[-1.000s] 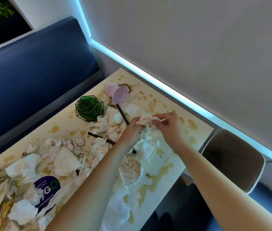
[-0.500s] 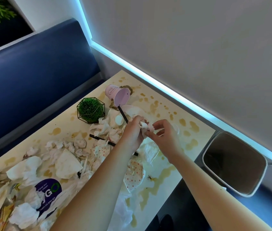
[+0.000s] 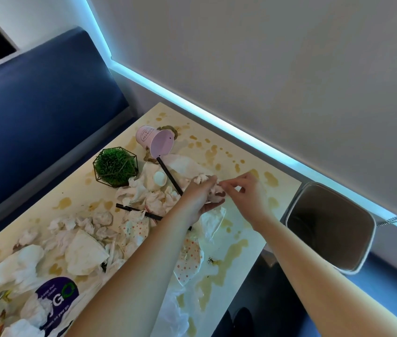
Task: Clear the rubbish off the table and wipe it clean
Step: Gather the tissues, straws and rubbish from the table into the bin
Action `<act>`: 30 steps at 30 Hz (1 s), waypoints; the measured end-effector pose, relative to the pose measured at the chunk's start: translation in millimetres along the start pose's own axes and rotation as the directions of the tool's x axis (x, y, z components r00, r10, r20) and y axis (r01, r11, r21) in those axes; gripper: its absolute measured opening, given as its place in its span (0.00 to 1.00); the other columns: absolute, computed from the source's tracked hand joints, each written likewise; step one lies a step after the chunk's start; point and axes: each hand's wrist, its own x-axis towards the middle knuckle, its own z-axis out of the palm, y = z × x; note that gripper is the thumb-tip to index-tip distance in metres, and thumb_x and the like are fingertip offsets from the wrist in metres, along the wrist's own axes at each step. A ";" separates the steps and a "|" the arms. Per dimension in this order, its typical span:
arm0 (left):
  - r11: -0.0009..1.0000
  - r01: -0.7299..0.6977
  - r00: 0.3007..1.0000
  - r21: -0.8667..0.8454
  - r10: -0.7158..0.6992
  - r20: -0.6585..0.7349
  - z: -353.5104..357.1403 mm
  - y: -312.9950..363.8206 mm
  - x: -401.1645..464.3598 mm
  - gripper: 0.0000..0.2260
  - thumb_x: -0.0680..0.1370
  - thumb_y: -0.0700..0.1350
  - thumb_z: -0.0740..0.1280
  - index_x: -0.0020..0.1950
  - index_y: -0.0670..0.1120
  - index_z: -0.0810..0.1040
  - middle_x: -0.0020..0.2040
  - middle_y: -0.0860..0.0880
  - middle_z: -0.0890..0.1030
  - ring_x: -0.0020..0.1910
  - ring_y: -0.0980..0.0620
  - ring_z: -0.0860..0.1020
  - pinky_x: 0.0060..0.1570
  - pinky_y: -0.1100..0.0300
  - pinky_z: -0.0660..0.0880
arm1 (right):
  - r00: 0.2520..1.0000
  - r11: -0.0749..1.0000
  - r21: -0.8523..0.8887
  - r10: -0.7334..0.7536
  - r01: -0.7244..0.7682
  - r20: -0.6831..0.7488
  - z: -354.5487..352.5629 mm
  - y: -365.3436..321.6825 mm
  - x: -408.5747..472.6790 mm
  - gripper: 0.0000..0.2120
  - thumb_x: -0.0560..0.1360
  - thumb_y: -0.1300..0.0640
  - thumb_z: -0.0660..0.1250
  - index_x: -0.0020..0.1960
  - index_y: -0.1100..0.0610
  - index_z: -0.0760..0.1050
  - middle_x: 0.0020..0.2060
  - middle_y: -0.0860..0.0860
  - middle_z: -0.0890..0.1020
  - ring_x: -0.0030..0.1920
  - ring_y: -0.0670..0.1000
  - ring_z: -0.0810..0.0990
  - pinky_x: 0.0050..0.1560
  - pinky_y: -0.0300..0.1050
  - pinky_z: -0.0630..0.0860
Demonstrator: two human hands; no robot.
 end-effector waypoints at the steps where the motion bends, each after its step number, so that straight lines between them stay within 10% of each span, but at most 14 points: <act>1: 1.000 -0.008 1.000 -0.011 0.007 -0.020 1.5 -0.2 4.6 0.08 0.81 0.47 0.66 0.55 0.44 0.75 0.43 0.45 0.80 0.34 0.52 0.80 0.36 0.59 0.80 | 1.000 0.999 -0.030 0.011 -0.011 -0.025 -3.4 6.9 4.5 0.05 0.76 0.51 0.69 0.49 0.47 0.83 0.44 0.45 0.74 0.41 0.44 0.71 0.42 0.35 0.67; 10: 0.931 -0.020 0.996 0.365 0.052 -0.076 18.4 10.8 26.1 0.20 0.80 0.61 0.55 0.65 0.48 0.62 0.43 0.48 0.70 0.32 0.52 0.64 0.29 0.60 0.61 | 0.989 0.803 -0.581 0.141 -0.136 -0.037 -13.6 52.2 44.8 0.22 0.75 0.43 0.67 0.66 0.49 0.72 0.62 0.50 0.74 0.64 0.55 0.69 0.65 0.52 0.68; 16: 0.935 -0.210 0.970 0.287 0.236 -0.058 32.9 9.6 31.2 0.13 0.80 0.38 0.53 0.37 0.51 0.59 0.40 0.46 0.60 0.33 0.51 0.57 0.30 0.58 0.53 | 0.985 0.730 -0.676 0.167 -0.097 0.039 -7.0 62.5 49.2 0.27 0.75 0.39 0.66 0.70 0.49 0.69 0.66 0.53 0.70 0.66 0.57 0.66 0.65 0.51 0.65; 21: 0.919 -0.172 0.977 0.354 0.206 -0.060 34.3 4.3 31.3 0.03 0.82 0.41 0.60 0.52 0.48 0.72 0.49 0.46 0.72 0.47 0.47 0.70 0.44 0.57 0.69 | 0.994 0.829 -0.555 0.105 -0.074 0.026 -5.5 66.4 43.2 0.18 0.77 0.44 0.65 0.62 0.53 0.74 0.57 0.51 0.76 0.58 0.55 0.71 0.57 0.49 0.71; 24: 0.905 -0.161 0.979 0.393 0.196 -0.049 42.1 -3.7 35.0 0.23 0.80 0.46 0.67 0.72 0.50 0.63 0.62 0.51 0.67 0.58 0.51 0.70 0.57 0.57 0.71 | 0.982 0.922 -0.344 0.189 -0.178 0.000 -19.3 66.1 36.3 0.17 0.78 0.45 0.64 0.60 0.55 0.74 0.54 0.51 0.76 0.54 0.55 0.74 0.49 0.50 0.76; 30: 0.784 -0.193 0.975 0.590 0.222 0.025 93.6 -18.7 41.7 0.19 0.77 0.51 0.69 0.65 0.49 0.71 0.59 0.50 0.77 0.58 0.48 0.77 0.62 0.50 0.74 | 0.958 0.954 -0.104 0.275 -0.283 -0.082 -68.7 86.7 6.2 0.20 0.81 0.48 0.57 0.68 0.58 0.69 0.64 0.51 0.68 0.58 0.49 0.72 0.58 0.41 0.68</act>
